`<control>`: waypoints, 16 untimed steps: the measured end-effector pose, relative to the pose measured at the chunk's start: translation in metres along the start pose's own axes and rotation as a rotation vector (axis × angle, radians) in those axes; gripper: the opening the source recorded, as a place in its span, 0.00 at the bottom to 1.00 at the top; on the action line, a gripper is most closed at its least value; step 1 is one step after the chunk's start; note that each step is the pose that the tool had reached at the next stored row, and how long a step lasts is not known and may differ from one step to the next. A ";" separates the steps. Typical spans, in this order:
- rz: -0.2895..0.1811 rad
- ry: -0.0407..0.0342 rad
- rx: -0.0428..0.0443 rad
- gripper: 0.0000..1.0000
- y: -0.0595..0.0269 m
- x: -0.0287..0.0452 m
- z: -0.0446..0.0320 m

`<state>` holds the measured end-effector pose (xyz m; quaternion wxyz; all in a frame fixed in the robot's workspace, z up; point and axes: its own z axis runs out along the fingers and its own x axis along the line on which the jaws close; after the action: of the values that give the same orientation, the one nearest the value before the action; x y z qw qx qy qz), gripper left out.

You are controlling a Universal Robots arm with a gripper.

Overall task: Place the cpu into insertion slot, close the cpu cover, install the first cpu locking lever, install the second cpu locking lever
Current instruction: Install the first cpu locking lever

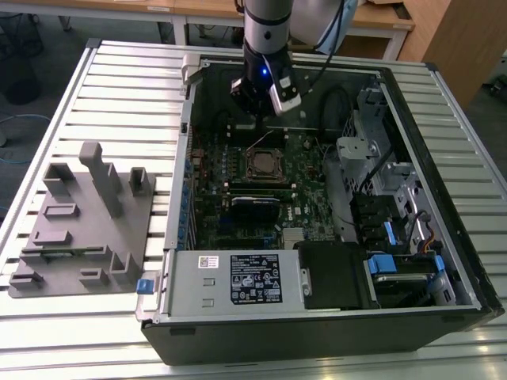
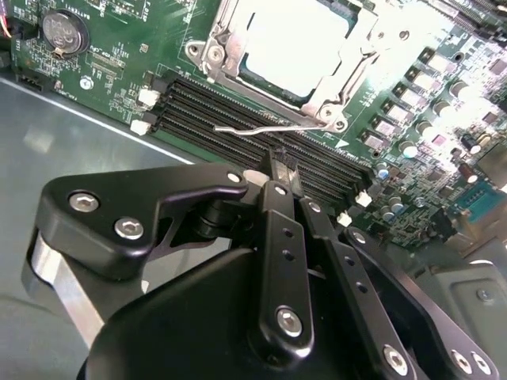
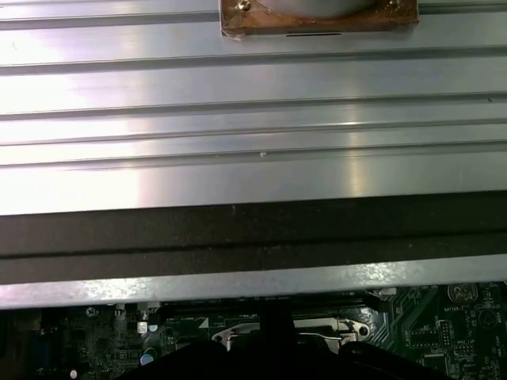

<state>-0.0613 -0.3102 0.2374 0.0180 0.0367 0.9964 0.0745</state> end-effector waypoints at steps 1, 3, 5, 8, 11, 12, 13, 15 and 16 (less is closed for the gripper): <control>0.000 0.0001 -0.0010 0.10 -0.0007 -0.0001 0.0000; 0.000 0.0002 -0.0020 0.10 -0.0022 -0.0003 0.0000; 0.000 0.0001 -0.0022 0.10 -0.0028 -0.0014 0.0007; 0.000 0.0004 -0.0052 0.10 -0.0034 -0.0027 0.0025; 0.000 0.0010 -0.0126 0.10 -0.0040 -0.0038 0.0042; 0.001 0.0012 -0.0154 0.10 -0.0042 -0.0042 0.0048; 0.001 0.0014 -0.0185 0.10 -0.0044 -0.0046 0.0052; 0.001 0.0018 -0.0237 0.10 -0.0049 -0.0055 0.0058; 0.001 0.0019 -0.0253 0.10 -0.0052 -0.0058 0.0060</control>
<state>-0.0556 -0.3149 0.2309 0.0174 0.0368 0.9954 0.0872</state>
